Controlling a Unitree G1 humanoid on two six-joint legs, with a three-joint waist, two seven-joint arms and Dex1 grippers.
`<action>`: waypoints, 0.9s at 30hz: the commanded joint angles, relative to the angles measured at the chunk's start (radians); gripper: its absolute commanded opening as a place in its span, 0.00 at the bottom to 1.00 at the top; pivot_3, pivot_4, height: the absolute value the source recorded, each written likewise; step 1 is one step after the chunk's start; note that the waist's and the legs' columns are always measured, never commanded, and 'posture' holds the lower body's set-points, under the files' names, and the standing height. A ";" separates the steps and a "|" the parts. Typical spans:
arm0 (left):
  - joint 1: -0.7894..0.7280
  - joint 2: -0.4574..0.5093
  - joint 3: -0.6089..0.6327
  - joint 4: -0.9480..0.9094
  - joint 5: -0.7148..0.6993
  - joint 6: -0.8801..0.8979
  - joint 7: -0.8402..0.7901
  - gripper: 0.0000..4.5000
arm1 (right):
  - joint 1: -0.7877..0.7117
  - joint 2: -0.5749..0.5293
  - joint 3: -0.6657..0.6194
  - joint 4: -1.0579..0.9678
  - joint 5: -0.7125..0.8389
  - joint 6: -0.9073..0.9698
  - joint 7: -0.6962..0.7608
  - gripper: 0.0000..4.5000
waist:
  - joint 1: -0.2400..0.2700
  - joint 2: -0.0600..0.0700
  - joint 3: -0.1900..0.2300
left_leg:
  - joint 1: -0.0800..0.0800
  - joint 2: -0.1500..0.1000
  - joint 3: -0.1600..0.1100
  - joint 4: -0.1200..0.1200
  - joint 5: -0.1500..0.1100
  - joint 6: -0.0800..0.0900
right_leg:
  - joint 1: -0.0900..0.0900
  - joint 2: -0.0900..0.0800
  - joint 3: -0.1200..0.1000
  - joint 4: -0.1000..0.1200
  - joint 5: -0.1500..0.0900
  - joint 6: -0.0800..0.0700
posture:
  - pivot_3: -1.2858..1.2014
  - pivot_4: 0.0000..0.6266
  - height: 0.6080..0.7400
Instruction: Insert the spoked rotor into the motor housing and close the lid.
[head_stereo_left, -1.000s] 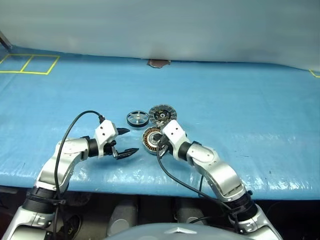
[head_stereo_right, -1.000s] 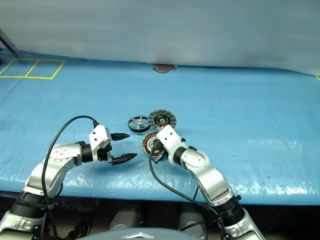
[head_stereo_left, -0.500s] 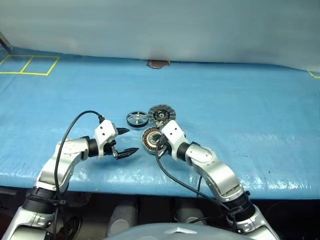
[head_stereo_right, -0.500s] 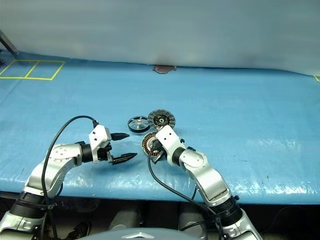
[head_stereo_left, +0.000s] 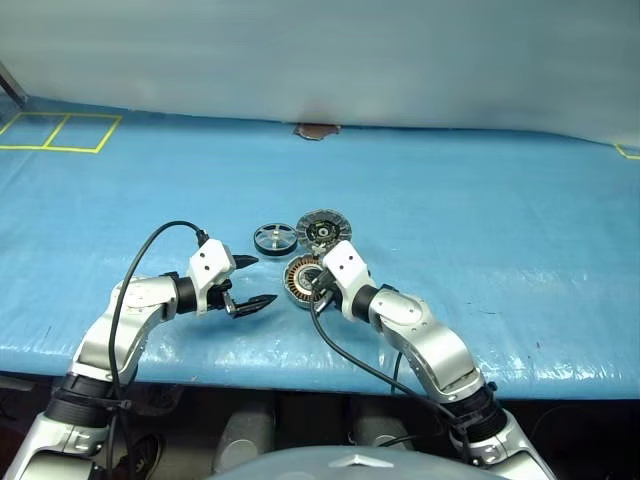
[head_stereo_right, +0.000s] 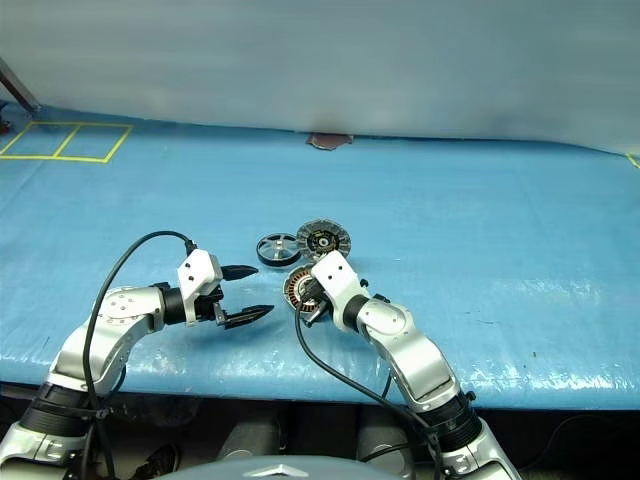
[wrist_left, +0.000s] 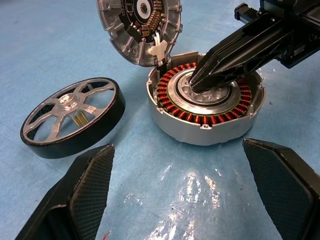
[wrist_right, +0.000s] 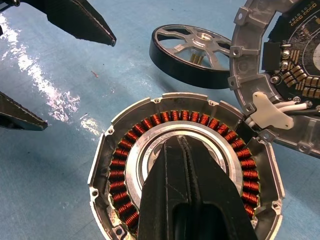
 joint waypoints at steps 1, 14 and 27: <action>-0.005 -0.003 0.025 -0.017 -0.007 -0.018 0.003 1.00 | 0.057 -0.020 0.013 0.130 -0.024 0.090 -0.022 0.01 | 0.000 0.000 -0.003 | 0.000 0.000 0.000 0.000 0.000 0.000 | 0.000 0.000 0.000 0.000 0.000 0.000 | 0.52 0.24 1.00; -0.022 -0.008 0.020 -0.002 -0.003 -0.021 -0.002 1.00 | 0.052 -0.030 0.007 0.082 -0.026 0.093 -0.036 0.01 | 0.000 -0.001 -0.010 | 0.001 0.002 0.000 -0.001 -0.004 -0.006 | 0.000 -0.001 0.000 -0.002 0.000 0.000 | 0.52 0.24 1.00; -0.022 -0.008 0.020 0.003 -0.001 -0.023 -0.006 1.00 | -0.010 -0.060 0.029 -0.127 -0.024 0.165 -0.034 0.01 | 0.010 0.000 -0.005 | -0.005 -0.001 0.003 -0.010 -0.001 -0.001 | -0.003 0.000 -0.002 -0.004 -0.004 -0.002 | 0.52 0.24 1.00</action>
